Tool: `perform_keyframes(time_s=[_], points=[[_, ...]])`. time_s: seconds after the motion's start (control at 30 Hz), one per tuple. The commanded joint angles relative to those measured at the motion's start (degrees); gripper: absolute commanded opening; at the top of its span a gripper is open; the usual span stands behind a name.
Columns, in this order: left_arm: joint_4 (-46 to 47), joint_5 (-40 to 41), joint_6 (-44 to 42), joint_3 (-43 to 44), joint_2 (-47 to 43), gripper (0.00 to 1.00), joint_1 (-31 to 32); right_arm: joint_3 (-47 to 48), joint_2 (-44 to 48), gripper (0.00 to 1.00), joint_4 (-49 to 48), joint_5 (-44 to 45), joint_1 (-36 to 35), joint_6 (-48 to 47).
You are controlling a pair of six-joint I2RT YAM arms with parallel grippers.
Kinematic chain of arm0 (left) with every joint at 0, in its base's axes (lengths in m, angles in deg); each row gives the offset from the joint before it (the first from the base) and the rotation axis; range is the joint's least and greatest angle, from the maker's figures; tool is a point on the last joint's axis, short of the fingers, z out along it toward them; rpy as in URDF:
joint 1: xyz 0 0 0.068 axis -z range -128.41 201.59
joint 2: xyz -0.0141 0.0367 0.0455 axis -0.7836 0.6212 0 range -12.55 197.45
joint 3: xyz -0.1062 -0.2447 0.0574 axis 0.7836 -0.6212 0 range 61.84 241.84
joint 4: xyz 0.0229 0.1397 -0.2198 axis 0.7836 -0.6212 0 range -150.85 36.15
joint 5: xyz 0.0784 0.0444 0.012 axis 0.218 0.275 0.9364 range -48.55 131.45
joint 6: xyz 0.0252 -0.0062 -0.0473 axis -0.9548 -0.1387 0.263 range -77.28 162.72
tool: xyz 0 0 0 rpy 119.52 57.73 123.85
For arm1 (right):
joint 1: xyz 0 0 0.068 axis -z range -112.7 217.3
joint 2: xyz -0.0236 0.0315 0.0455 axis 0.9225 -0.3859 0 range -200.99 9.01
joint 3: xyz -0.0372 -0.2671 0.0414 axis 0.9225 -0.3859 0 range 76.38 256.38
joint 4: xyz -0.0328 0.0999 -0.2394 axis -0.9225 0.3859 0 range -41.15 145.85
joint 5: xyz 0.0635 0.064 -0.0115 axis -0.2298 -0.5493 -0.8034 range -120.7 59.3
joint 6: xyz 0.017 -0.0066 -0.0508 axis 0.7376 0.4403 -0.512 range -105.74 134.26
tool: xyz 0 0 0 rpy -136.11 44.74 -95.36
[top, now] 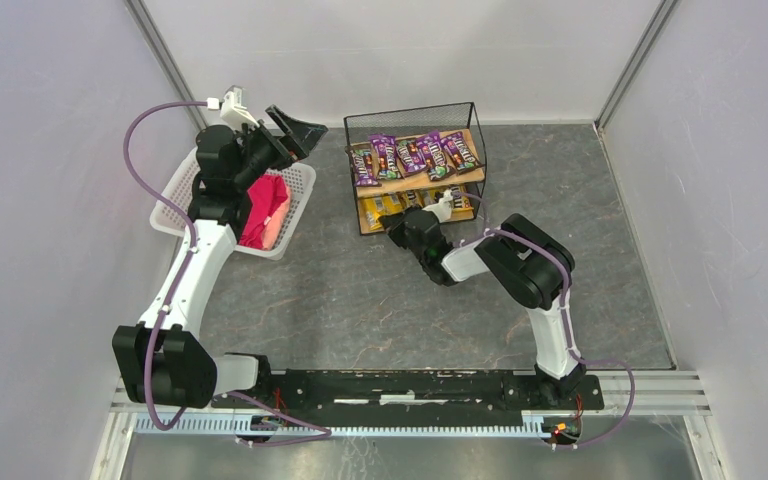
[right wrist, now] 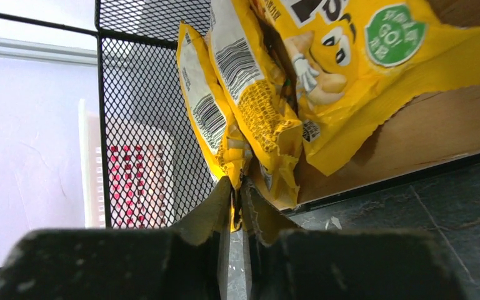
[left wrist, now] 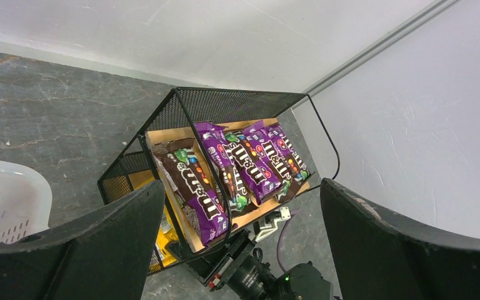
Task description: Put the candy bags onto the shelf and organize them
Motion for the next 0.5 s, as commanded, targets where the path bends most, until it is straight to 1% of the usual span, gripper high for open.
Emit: perform_keyframes(time_s=[0.0,0.1,0.23,0.33,0.37,0.47], points=[[2.61,-1.15,1.29,0.82,-0.3,1.0,-0.3,2.55,-1.3,0.22,0.24,1.48,-0.65,-1.71],[2.61,-1.13,1.29,0.82,-0.33,1.0,-0.37,3.4,-1.58,0.33,0.32,0.68,-1.06,-2.78],[2.61,-0.99,1.12,0.82,-0.3,1.0,-0.51,3.06,-0.3,0.43,0.08,-0.81,-1.58,-5.91],[2.61,-0.97,1.12,0.82,-0.42,1.0,-0.6,-0.27,3.18,0.48,0.39,-0.98,-1.61,-8.32],[2.61,-0.97,1.12,0.82,-0.47,1.0,-0.65,-1.5,4.68,0.51,0.8,-1.2,-1.55,-8.76],[2.61,-1.02,1.12,0.82,-0.57,1.0,-0.59,-5.83,9.67,0.67,3.1,-2.24,-1.45,-11.3]])
